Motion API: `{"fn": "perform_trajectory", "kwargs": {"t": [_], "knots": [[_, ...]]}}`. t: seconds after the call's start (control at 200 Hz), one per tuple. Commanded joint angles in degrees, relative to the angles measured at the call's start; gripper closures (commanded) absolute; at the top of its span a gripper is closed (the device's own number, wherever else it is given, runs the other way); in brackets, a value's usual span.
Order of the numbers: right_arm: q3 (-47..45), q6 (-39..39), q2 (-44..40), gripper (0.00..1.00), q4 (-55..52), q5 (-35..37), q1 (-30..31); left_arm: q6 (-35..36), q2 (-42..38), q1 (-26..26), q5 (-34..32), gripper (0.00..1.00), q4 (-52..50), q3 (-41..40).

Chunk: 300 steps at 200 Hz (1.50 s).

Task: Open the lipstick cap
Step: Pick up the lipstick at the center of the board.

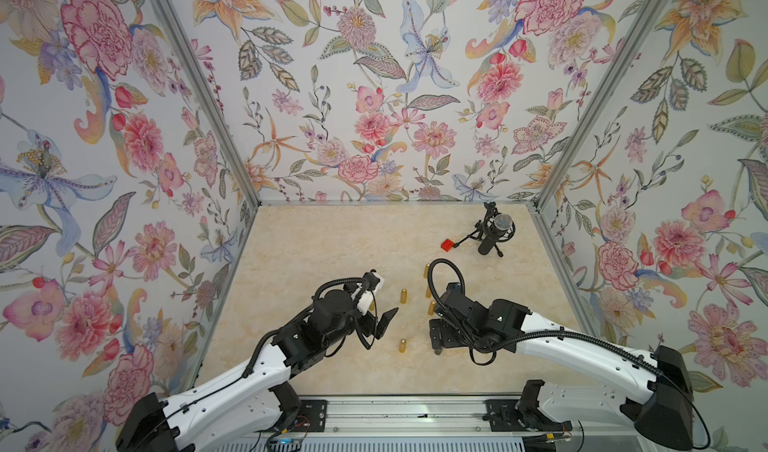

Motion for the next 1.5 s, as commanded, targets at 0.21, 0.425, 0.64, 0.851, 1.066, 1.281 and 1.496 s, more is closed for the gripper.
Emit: {"fn": "perform_trajectory", "kwargs": {"t": [0.21, 0.425, 0.64, 0.851, 1.066, 1.281, 1.496], "knots": [[0.9, 7.5, 7.7, 0.13, -2.0, 2.2, 3.6, -2.0, -1.5, -1.2, -0.8, 0.01, -1.1, -1.2], [0.3, 6.2, 11.5, 0.29, 0.7, 0.9, 2.4, -2.4, -1.4, -1.2, -0.5, 0.01, -0.2, -1.4], [-1.5, 5.4, 13.8, 0.45, 4.9, -0.9, 1.7, -3.0, -1.4, -1.2, -0.9, 0.01, 1.1, -2.2], [-2.0, 4.8, 14.9, 0.56, 6.0, -1.4, 1.2, -3.3, -1.3, -1.2, -1.1, 0.01, 1.7, -2.4], [-3.2, 4.8, 14.8, 0.68, 6.3, -1.6, 1.0, -3.3, -0.9, -1.2, -1.2, 0.01, 1.5, -2.5], [-3.5, 4.7, 14.7, 0.74, 6.4, -1.6, 0.9, -3.4, -1.2, -1.2, -1.6, 0.01, 1.8, -2.6], [-3.1, 4.2, 14.3, 0.82, 6.4, -1.6, 0.9, -3.4, -1.3, -1.2, -1.8, 0.01, 1.6, -2.6]]}}
